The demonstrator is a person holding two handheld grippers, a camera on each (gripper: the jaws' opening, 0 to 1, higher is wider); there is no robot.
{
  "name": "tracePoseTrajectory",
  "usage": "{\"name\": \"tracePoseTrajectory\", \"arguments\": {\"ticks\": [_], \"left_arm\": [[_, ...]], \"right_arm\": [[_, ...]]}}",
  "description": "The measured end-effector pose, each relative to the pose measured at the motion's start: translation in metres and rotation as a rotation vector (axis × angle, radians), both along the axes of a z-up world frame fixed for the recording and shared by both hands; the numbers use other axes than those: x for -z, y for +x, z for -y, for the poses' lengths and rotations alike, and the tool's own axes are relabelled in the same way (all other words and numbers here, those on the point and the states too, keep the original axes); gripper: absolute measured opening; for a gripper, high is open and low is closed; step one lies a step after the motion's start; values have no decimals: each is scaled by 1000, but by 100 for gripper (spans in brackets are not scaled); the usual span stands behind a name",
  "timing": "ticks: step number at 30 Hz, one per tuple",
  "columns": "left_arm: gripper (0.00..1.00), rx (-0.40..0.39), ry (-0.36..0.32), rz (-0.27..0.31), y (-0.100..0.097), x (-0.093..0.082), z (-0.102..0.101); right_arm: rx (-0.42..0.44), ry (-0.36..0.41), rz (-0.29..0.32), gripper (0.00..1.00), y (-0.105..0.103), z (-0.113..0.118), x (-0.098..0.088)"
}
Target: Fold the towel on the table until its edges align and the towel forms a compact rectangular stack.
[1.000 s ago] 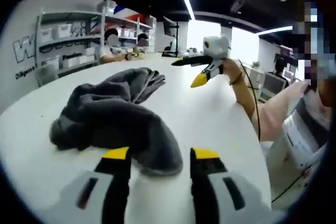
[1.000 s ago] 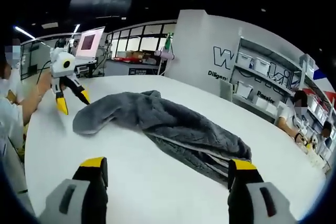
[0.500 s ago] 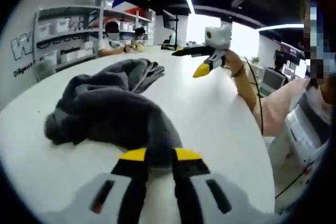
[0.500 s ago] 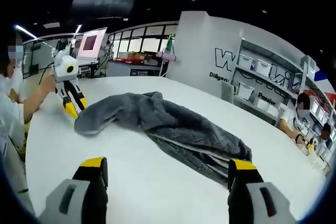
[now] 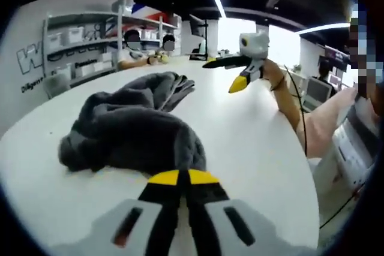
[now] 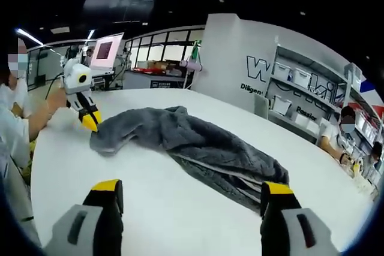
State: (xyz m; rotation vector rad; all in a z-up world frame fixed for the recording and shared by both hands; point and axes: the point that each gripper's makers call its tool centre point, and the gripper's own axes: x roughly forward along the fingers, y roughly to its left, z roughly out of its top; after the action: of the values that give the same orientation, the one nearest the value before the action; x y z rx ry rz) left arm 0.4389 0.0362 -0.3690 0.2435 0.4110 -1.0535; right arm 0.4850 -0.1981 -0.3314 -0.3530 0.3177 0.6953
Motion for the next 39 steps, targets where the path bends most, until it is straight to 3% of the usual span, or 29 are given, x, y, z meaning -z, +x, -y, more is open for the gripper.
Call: {"name": "tracePoseTrajectory", "arguments": {"ticks": [6, 15, 19, 22, 28, 30, 36, 39], "left_arm": [[4, -64, -67, 56, 12, -29, -17], [4, -242, -188, 229, 36, -87, -61], [4, -329, -122, 310, 43, -94, -89], [4, -352, -92, 332, 42, -98, -103], [4, -462, 132, 422, 46, -95, -141], [4, -492, 166, 438, 49, -97, -149], [4, -481, 396, 347, 38, -67, -167], [4, -463, 589, 261, 31, -37, -182]], "right_arm": [[-4, 5, 5, 99, -2, 0, -1], [-11, 13, 3, 99, -2, -1, -2], [-10, 13, 2, 99, -2, -1, -1], [-9, 12, 3, 99, -2, -1, -2], [-13, 10, 4, 99, -3, -2, -1], [-14, 10, 4, 99, -3, -3, -2], [-17, 7, 5, 99, -3, -3, -2], [-19, 6, 3, 99, -3, -3, -1]]}}
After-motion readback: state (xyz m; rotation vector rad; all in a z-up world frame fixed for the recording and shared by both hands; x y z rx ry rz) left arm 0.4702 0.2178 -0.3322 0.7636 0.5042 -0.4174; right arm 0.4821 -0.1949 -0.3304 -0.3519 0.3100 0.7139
